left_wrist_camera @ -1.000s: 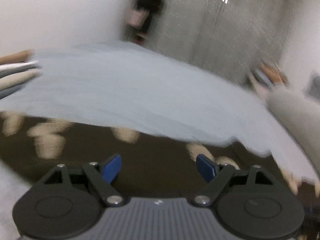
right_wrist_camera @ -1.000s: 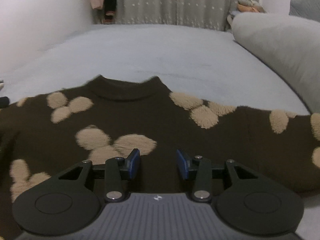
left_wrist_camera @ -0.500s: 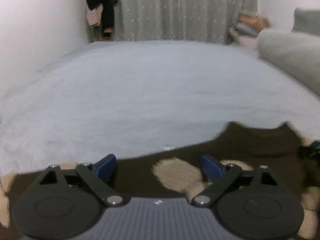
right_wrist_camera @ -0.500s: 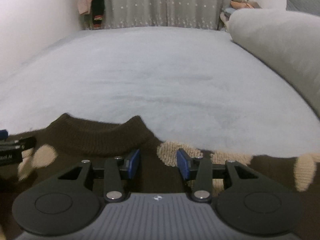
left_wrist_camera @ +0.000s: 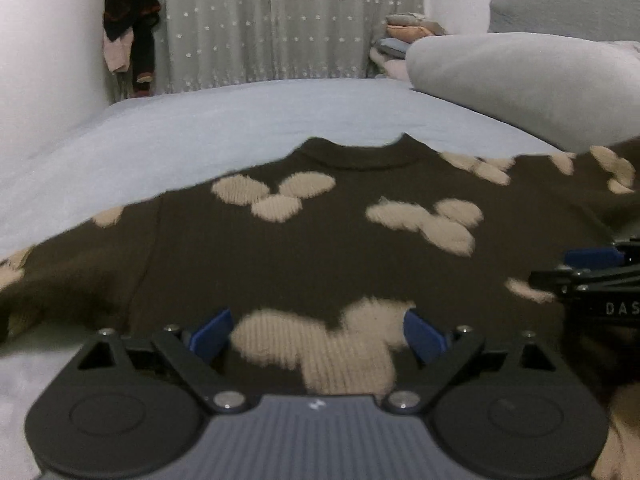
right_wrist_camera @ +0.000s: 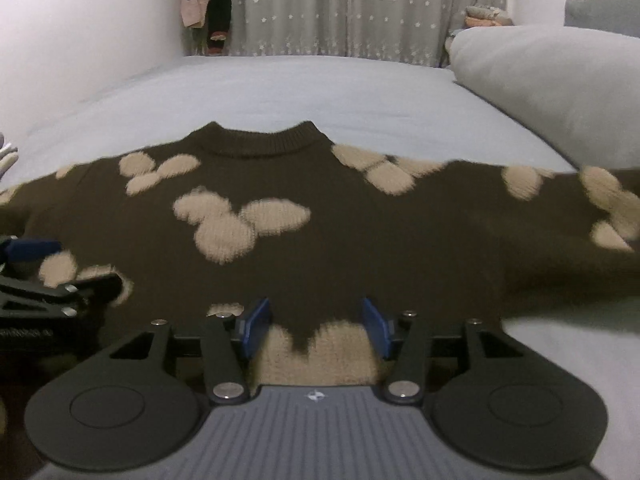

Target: Fold clothes

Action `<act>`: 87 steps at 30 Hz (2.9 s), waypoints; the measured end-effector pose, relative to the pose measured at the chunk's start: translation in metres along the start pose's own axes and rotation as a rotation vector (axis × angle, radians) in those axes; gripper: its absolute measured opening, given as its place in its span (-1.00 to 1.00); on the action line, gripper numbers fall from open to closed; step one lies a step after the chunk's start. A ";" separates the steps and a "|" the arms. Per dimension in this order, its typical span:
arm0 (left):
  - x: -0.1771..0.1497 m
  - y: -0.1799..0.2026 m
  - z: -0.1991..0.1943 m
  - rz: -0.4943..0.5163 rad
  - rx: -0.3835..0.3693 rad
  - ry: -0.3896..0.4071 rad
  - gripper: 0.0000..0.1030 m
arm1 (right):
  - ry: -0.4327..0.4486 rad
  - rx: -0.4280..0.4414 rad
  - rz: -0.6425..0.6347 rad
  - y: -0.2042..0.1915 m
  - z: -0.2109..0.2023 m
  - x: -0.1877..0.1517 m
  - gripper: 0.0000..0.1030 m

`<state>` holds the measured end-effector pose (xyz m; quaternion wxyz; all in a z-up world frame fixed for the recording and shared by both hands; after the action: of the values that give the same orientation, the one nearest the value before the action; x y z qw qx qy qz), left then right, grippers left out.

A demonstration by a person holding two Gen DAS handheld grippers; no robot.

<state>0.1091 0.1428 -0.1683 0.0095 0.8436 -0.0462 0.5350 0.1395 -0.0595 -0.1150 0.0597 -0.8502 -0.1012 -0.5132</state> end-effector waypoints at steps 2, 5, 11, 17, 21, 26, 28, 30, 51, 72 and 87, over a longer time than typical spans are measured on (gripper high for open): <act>-0.007 0.000 -0.017 0.030 -0.012 0.006 0.84 | -0.004 -0.010 -0.013 0.000 -0.015 -0.009 0.09; -0.013 -0.001 -0.031 0.044 -0.034 0.003 0.85 | -0.002 -0.026 -0.029 -0.003 -0.041 -0.026 0.09; -0.032 -0.010 -0.061 0.071 -0.085 -0.047 0.88 | -0.006 -0.060 -0.038 -0.002 -0.092 -0.057 0.10; -0.049 -0.020 -0.100 0.096 -0.155 -0.118 0.88 | -0.073 -0.045 -0.039 0.004 -0.137 -0.076 0.19; -0.039 -0.022 -0.109 0.052 -0.183 -0.122 0.87 | -0.081 -0.035 -0.071 -0.002 -0.150 -0.070 0.19; -0.016 -0.001 -0.094 0.023 -0.174 -0.071 0.87 | -0.011 -0.007 -0.064 -0.023 -0.124 -0.036 0.19; -0.009 0.012 -0.078 0.023 -0.174 -0.074 0.87 | 0.004 0.011 -0.047 -0.033 -0.106 -0.024 0.19; -0.003 0.023 -0.064 0.042 -0.176 -0.070 0.87 | 0.005 0.023 -0.037 -0.042 -0.088 -0.017 0.19; -0.016 0.017 -0.014 0.060 -0.252 0.030 1.00 | 0.049 -0.132 -0.014 0.006 -0.108 -0.070 0.38; -0.017 0.020 -0.014 0.076 -0.244 0.029 1.00 | 0.095 0.200 -0.212 -0.056 -0.010 0.018 0.39; -0.018 0.021 -0.014 0.091 -0.238 0.025 1.00 | 0.044 0.245 -0.173 -0.036 -0.019 -0.010 0.52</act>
<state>0.0873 0.1242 -0.1792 0.0855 0.8269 -0.1475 0.5359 0.1103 -0.0299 -0.1154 0.1209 -0.8131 -0.2348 -0.5188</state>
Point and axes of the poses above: each gripper's, at about its wrist camera, not at the fingertips, and z roughly the way its jaws point, y to its right, x to its top, the point moved 4 cm from there along z, roughly the way its jaws point, and after that the axes turned 11 degrees about y, right-handed, at the moved point
